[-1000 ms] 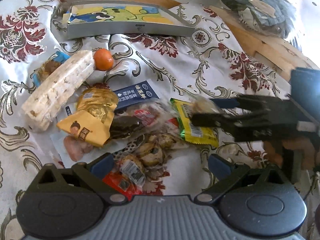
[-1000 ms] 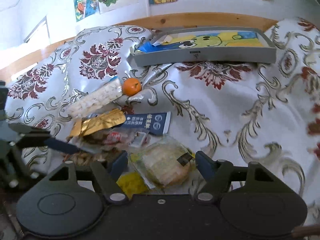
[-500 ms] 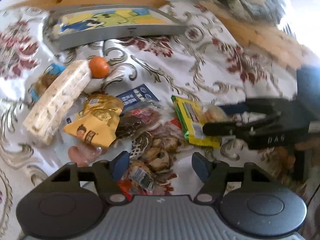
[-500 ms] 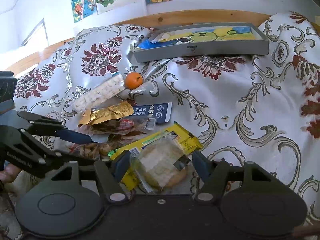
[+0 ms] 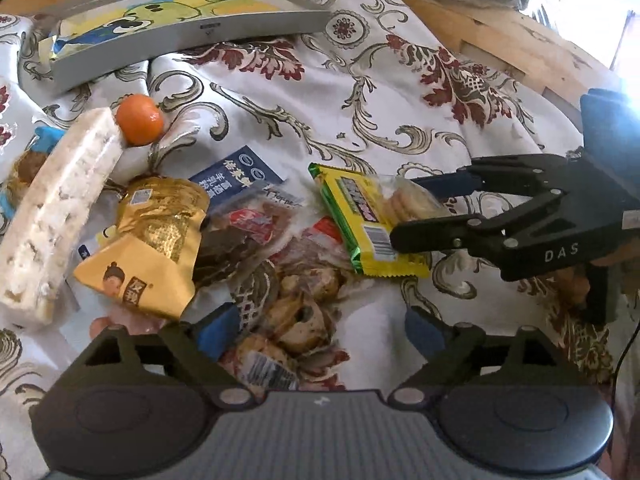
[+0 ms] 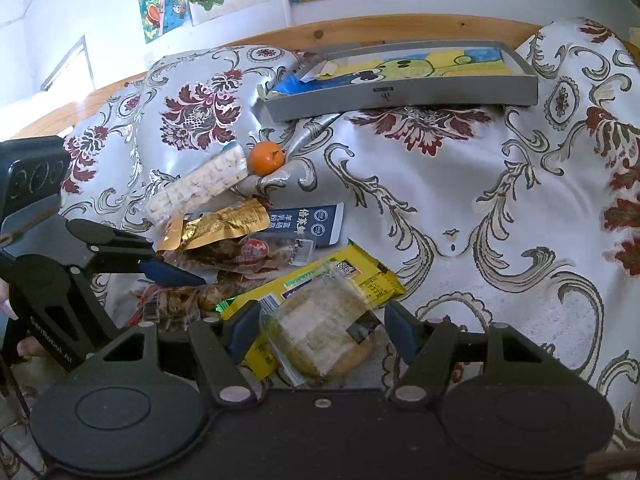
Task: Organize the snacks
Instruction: 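Lift the pastry bag with the right tool while the left tool grasps the clear nut-cookie bag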
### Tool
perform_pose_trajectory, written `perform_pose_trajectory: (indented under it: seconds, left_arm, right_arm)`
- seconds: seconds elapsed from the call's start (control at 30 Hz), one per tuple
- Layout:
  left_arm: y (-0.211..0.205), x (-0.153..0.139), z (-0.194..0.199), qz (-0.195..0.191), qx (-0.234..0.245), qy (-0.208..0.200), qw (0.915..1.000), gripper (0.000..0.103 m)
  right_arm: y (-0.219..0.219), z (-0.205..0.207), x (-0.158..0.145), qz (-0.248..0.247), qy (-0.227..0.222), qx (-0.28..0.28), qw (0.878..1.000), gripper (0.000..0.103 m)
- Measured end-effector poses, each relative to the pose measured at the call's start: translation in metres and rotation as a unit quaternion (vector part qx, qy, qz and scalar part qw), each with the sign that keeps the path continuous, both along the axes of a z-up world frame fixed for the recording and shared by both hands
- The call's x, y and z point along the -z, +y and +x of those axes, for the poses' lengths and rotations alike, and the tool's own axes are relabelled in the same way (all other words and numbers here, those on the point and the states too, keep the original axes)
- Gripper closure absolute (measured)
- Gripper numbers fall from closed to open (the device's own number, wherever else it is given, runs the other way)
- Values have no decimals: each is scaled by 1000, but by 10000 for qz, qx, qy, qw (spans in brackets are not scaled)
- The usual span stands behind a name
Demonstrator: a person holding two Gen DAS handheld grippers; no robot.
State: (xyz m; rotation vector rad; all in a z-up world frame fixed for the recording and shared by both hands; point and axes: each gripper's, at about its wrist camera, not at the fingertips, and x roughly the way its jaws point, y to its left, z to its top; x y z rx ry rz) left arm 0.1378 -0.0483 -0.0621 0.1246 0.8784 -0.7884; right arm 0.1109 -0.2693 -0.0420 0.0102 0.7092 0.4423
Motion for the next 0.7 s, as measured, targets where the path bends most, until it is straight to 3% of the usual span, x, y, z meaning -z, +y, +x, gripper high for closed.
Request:
perform_pose_trajectory:
  seconds: [0.13, 0.43, 0.7]
  left_arm:
    - [2, -4, 0, 89, -47, 135, 9999, 20]
    - [12, -15, -1, -247, -385, 1073, 9932, 25]
    - [0, -12, -9, 155, -374, 779, 9961, 28]
  right_arm:
    - [-1, 0, 0, 43, 17, 13, 10000, 34]
    - [-3, -5, 0, 112, 45, 19, 9999, 34]
    - [2, -11, 1, 64, 25, -89, 9999, 34]
